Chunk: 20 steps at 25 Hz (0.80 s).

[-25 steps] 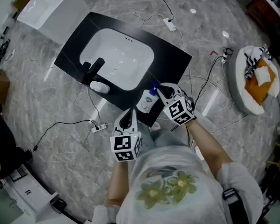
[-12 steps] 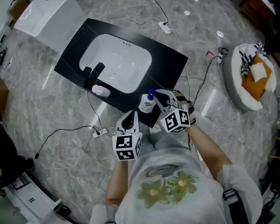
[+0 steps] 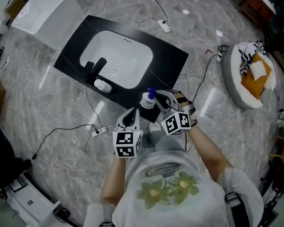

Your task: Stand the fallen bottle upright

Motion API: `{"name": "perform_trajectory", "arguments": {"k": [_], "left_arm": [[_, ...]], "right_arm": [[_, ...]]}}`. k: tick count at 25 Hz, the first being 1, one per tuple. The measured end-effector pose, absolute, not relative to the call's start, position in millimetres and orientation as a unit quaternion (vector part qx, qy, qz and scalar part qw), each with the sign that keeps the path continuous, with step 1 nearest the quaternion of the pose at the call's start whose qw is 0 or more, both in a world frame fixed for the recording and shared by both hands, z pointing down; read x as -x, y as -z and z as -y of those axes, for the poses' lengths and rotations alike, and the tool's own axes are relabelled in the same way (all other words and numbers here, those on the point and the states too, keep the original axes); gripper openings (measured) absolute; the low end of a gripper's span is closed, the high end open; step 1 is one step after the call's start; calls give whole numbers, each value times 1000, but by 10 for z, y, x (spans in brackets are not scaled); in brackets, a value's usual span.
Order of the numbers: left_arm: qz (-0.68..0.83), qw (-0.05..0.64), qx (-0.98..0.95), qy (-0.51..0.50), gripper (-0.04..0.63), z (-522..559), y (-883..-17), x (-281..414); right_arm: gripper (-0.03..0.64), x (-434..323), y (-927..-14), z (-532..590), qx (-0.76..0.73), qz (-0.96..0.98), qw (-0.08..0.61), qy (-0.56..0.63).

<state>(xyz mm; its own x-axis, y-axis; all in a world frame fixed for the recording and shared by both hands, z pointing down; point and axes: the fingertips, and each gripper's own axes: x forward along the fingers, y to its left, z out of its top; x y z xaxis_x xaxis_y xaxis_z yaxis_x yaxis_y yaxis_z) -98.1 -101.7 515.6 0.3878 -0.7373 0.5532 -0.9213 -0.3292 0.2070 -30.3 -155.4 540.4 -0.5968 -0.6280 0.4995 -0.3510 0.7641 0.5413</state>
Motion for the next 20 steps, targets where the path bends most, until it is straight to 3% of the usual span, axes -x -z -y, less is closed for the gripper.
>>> {"name": "perform_trajectory", "arguments": {"k": [20], "left_arm": [[507, 251, -804, -183, 18, 668, -5132, 1139]], "right_arm": [[64, 484, -5362, 1193, -291, 875, 345, 177]]}}
